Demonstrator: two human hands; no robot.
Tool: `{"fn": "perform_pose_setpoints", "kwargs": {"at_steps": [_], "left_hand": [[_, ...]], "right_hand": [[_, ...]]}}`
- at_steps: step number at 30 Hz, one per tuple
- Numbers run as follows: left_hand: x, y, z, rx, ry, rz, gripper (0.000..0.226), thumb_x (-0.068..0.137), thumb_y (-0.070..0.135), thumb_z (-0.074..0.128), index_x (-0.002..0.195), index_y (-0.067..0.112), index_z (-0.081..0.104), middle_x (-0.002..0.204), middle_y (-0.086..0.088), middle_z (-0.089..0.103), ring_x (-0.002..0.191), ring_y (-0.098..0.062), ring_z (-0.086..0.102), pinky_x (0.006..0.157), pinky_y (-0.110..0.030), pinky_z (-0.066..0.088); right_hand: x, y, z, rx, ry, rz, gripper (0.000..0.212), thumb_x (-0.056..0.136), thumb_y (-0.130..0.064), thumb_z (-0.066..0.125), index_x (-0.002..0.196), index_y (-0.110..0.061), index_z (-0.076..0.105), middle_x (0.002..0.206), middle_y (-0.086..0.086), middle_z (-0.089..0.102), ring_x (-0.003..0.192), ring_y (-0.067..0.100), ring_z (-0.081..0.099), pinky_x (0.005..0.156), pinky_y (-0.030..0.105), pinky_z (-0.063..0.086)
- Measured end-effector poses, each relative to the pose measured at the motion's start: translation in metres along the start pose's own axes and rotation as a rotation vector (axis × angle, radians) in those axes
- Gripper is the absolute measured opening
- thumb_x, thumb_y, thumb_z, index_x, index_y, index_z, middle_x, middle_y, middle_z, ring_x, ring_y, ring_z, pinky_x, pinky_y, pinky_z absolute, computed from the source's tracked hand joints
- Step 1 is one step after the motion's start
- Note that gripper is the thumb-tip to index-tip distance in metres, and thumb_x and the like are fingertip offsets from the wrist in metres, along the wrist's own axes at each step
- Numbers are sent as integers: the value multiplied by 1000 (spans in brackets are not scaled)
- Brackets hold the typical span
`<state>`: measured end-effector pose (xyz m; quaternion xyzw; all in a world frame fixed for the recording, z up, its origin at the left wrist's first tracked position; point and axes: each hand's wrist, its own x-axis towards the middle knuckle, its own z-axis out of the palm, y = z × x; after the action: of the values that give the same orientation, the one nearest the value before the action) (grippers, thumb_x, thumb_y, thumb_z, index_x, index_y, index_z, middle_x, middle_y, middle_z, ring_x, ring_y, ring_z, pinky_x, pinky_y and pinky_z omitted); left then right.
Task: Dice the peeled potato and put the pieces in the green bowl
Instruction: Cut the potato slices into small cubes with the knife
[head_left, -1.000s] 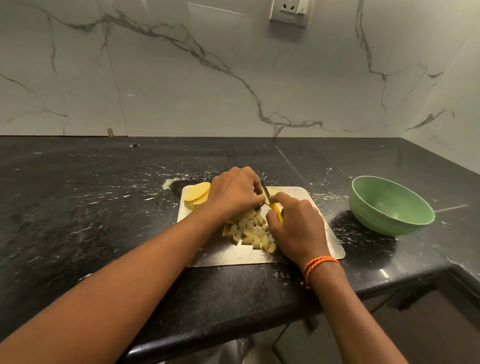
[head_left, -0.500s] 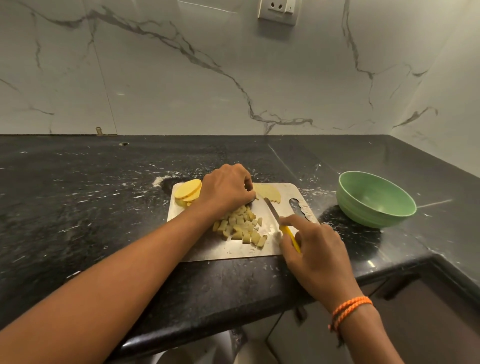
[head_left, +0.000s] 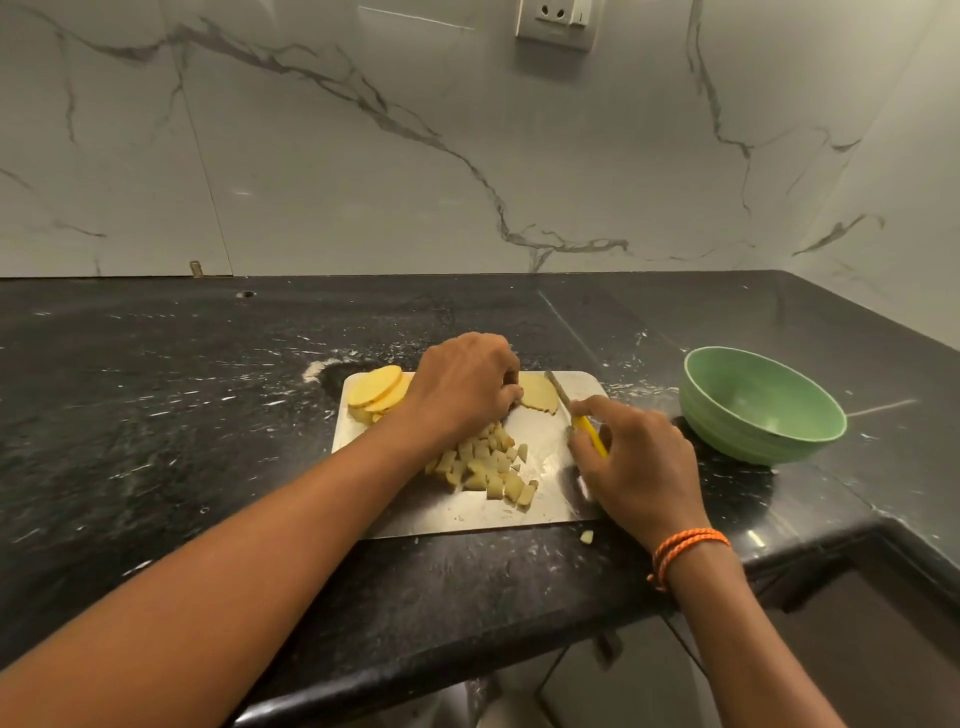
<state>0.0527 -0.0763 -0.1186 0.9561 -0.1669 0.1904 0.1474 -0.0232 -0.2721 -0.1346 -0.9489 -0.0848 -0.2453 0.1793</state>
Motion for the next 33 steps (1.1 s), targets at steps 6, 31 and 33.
{"fn": "perform_pose_setpoints", "kwargs": {"at_steps": [6, 31, 33], "left_hand": [[15, 2, 2, -6, -182, 187, 60, 101, 7, 62, 148, 41, 51, 148, 12, 56, 129, -16, 55, 89, -37, 57], [16, 2, 8, 64, -192, 161, 52, 98, 55, 56, 143, 31, 66, 129, 9, 59, 114, -15, 51, 88, -36, 43], [14, 4, 9, 85, -173, 147, 51, 99, 57, 55, 142, 30, 67, 127, 8, 60, 112, -16, 51, 85, -36, 42]], "right_hand": [[1, 2, -1, -26, 100, 139, 27, 91, -34, 60, 116, -27, 68, 77, 5, 69, 70, 32, 64, 61, 37, 50], [0, -2, -3, -37, 80, 127, 31, 92, -33, 61, 121, -29, 68, 75, 4, 68, 69, 30, 63, 60, 36, 49], [-4, -3, -3, -48, 117, 127, 32, 92, -33, 60, 123, -29, 68, 75, 5, 69, 69, 31, 64, 59, 35, 49]]}}
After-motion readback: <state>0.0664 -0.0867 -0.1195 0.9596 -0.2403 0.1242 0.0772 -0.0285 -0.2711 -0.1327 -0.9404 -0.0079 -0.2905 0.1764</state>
